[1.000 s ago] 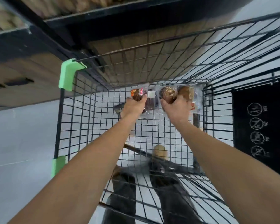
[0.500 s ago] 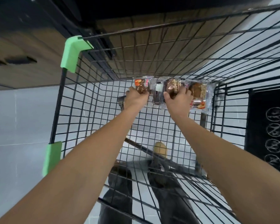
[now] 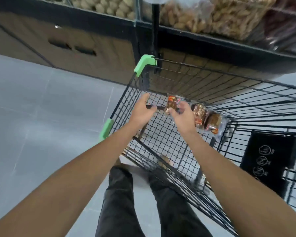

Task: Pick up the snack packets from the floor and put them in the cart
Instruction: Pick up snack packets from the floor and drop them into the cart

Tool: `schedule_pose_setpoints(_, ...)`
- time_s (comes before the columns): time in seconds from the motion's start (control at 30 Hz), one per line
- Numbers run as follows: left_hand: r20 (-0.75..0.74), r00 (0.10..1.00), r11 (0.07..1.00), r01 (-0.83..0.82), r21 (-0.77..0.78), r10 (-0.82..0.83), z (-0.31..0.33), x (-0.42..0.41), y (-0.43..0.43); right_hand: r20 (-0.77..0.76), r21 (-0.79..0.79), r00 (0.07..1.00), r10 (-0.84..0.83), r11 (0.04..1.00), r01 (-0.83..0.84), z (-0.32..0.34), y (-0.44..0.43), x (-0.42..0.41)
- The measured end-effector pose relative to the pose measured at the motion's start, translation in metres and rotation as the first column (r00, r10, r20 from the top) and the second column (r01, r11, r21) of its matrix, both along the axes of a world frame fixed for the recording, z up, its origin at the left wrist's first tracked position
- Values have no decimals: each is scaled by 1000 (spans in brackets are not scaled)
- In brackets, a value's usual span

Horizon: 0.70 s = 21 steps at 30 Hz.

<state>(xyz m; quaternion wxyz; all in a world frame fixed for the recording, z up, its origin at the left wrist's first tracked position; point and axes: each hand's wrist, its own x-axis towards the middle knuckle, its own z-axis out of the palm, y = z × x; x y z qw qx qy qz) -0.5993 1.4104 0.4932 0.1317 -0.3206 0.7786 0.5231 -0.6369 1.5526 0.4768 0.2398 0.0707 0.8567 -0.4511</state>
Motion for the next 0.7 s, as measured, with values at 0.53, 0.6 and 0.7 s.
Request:
schedule_pose_setpoints(0.53,-228,732,763,-638,101,642,92,220,-260,-162,-122,853,495,848,-516,118,-310,112)
schedule_pose_setpoints(0.6,-196,709,733,-672,104,677,94,247,-292,-155,-126,830,536,822,-555,122,-348,133)
schedule_pose_setpoints(0.7,-177,636,658,-745,112,751,102,307,-348,-146,-161,776,613,760,-630,132,-420,180)
